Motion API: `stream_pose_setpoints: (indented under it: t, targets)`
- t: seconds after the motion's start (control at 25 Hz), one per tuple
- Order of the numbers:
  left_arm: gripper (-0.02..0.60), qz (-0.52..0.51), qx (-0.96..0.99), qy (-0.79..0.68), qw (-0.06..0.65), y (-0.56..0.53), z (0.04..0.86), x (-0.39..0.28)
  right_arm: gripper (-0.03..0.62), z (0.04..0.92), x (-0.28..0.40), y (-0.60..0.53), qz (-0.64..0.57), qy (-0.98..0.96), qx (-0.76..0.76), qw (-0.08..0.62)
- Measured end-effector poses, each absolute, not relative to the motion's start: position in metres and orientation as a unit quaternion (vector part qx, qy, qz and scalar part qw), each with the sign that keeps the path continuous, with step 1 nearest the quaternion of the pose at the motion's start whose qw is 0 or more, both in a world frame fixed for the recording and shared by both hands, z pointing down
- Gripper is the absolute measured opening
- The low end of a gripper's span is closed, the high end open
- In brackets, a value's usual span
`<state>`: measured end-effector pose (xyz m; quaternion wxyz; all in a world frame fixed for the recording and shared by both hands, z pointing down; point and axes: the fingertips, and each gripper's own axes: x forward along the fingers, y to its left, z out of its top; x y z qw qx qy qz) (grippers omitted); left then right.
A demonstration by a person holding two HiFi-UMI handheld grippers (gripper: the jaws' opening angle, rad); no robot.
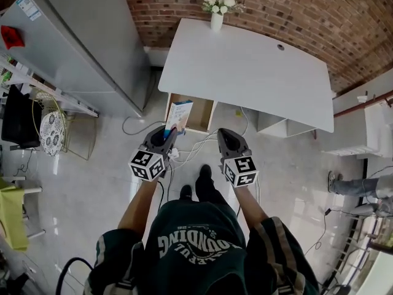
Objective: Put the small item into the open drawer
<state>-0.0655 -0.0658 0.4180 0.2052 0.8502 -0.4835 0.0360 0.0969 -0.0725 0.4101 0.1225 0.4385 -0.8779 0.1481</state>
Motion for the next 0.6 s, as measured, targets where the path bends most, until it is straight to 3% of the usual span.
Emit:
stream_pose_setpoints:
  t: [0.6]
  targets:
    - [0.098, 0.063, 0.804, -0.544, 0.232, -0.108, 0.447, -0.056, 0.026, 0.439, 0.103, -0.15, 0.169, -0.907, 0.358, 0.141]
